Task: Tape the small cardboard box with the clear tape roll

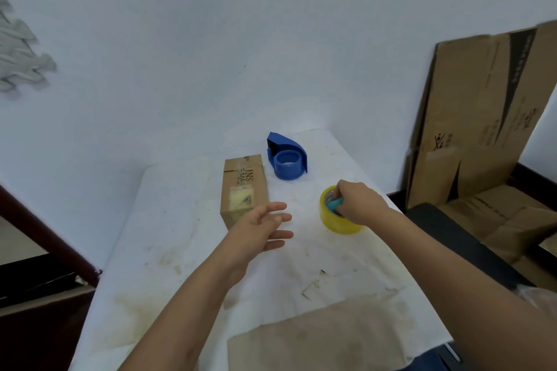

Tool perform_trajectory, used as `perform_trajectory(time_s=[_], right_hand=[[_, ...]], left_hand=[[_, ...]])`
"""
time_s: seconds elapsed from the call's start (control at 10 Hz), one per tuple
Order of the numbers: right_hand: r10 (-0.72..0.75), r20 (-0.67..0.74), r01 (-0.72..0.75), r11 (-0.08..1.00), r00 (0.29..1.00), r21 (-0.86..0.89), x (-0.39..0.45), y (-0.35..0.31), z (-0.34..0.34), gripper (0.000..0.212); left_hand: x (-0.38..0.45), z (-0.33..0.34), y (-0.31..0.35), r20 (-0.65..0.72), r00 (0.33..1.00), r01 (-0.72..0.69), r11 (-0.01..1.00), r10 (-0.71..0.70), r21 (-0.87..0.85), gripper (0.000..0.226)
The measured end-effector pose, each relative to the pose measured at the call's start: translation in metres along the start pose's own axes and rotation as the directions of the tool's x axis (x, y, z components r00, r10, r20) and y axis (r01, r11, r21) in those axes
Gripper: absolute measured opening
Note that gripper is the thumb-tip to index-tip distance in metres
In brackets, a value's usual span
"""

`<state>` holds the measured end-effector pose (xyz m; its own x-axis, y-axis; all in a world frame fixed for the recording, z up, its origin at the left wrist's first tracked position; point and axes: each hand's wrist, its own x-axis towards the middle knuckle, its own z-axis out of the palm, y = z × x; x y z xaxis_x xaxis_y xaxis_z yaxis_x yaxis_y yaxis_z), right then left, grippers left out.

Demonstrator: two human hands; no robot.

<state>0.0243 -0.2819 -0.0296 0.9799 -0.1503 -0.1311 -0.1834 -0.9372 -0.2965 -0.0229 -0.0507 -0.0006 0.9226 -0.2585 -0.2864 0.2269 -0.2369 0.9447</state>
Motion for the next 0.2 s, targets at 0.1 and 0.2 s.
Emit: perform_trajectory(time_s=[0.1,0.2], right_hand=[[0.005,0.018,-0.006,0.998,1.000,0.061,0.0067,0.0070,0.0043,0.019],[-0.052,-0.075,0.058,0.996,0.996,0.071,0.0058,0.0077,0.0033,0.016]], left_hand=[[0.0015,-0.0052,-0.0040,-0.012,1.000,0.007,1.000,-0.007,-0.013,0.027],[0.0019,-0.0041,-0.0049,-0.013,1.000,0.016,1.000,-0.016,-0.021,0.026]])
